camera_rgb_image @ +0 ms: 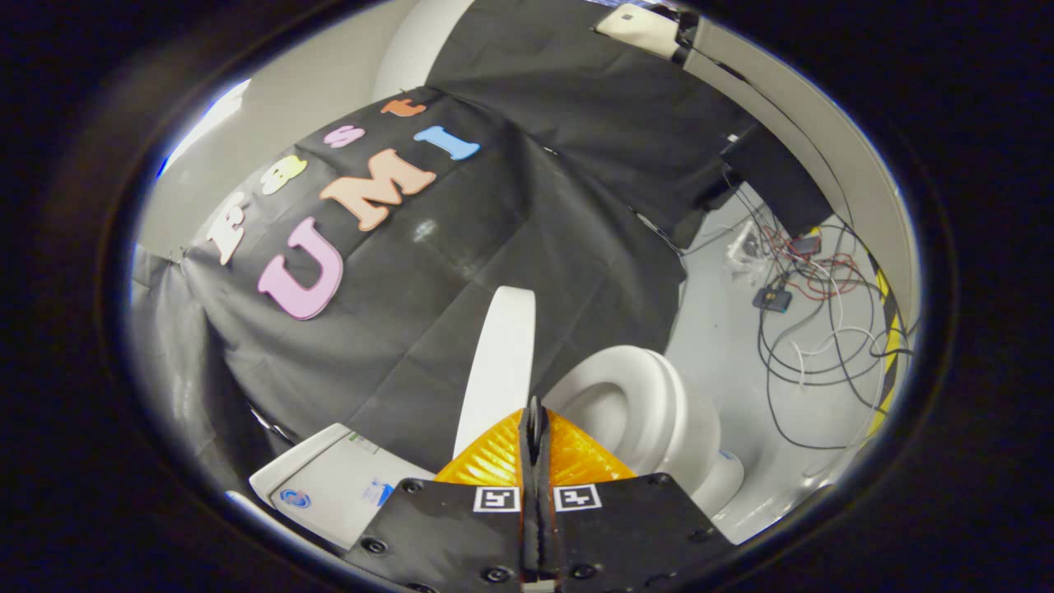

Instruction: Open the toilet lid.

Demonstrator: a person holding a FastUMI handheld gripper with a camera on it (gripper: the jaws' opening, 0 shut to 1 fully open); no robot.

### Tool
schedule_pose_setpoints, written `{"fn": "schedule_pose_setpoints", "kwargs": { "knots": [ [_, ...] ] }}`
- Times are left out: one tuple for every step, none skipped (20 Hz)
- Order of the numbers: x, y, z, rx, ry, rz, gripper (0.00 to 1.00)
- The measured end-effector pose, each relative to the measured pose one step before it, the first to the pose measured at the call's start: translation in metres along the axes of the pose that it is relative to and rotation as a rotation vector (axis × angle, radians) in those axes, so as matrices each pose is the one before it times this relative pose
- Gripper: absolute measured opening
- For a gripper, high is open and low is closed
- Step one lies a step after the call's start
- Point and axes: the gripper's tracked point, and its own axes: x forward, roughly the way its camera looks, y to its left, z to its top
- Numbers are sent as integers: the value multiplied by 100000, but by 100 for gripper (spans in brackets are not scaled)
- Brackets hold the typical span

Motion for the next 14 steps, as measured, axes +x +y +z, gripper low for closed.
{"fn": "schedule_pose_setpoints", "kwargs": {
  "knots": [
    [-38, 1327, 196, -1859, -695, 1943, 1],
    [9, 1120, 316, -2324, -464, 1555, 1],
    [-110, 901, 153, -2754, -114, 1264, 1],
    [90, 832, 256, -2667, -1, 1077, 1],
    [-36, 761, 185, -2065, 258, 966, 1],
    [-13, 617, 179, -2765, 99, 619, 1],
    [-52, 488, -65, -2776, 741, 528, 1],
    [90, 428, 205, -2344, 700, 664, 1],
    [-96, 543, 164, -2826, 1021, 676, 1],
    [15, 553, 147, -3257, 864, 1035, 1],
    [-69, 753, 158, -3025, 582, 1820, 1],
    [145, 779, 378, -2357, 243, 2223, 1],
    [-52, 675, 151, -1699, 358, 1731, 1],
    [-28, 623, 169, -1566, 392, 1206, 1]
  ]
}}
